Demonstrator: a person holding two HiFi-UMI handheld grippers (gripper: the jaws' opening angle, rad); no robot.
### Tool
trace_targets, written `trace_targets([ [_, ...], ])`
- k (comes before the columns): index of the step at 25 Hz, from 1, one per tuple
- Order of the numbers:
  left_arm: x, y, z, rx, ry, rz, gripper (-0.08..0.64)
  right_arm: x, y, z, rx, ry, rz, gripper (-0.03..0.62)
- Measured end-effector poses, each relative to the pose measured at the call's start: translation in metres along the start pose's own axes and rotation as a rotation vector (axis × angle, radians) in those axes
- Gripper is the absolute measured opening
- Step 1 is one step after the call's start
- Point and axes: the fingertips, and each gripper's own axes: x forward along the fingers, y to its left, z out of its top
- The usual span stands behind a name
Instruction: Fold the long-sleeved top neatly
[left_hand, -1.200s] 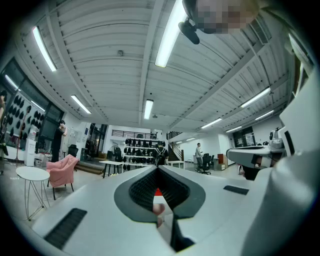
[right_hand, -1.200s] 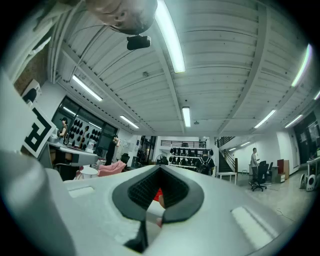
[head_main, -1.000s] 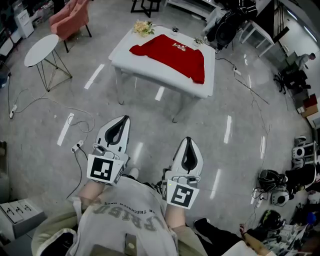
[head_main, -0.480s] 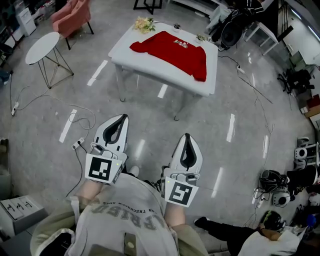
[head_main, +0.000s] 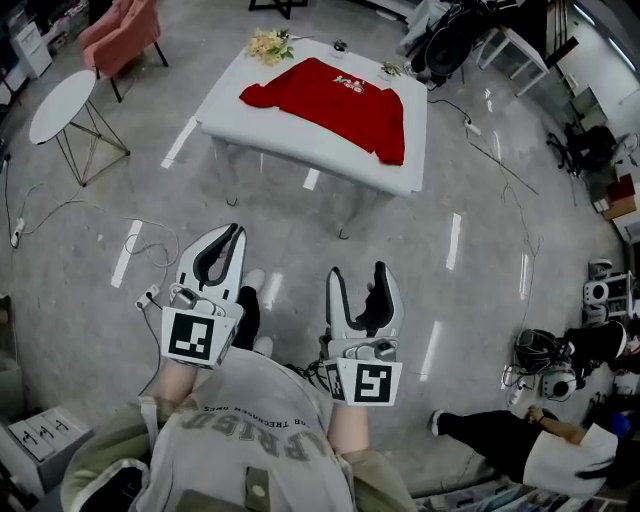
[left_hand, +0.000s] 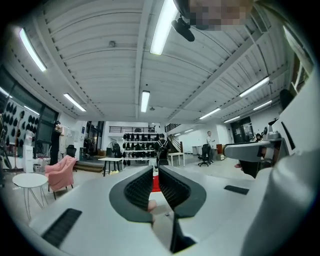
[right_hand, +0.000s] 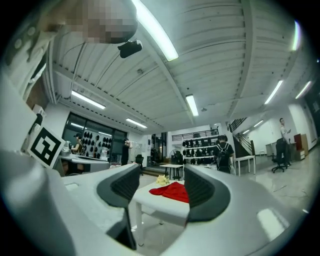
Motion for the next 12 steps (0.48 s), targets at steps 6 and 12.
trace_targets([
  [6, 0.074, 0.018, -0.015, -0.047, 0.038, -0.132, 0.292, 0.061, -0.023, -0.017, -0.036, 0.033, -0.028, 0.347],
  [12, 0.152, 0.057, -0.018, -0.028, 0.089, -0.192, 0.348, 0.133, -0.044, -0.025, -0.058, 0.068, -0.072, 0.347],
])
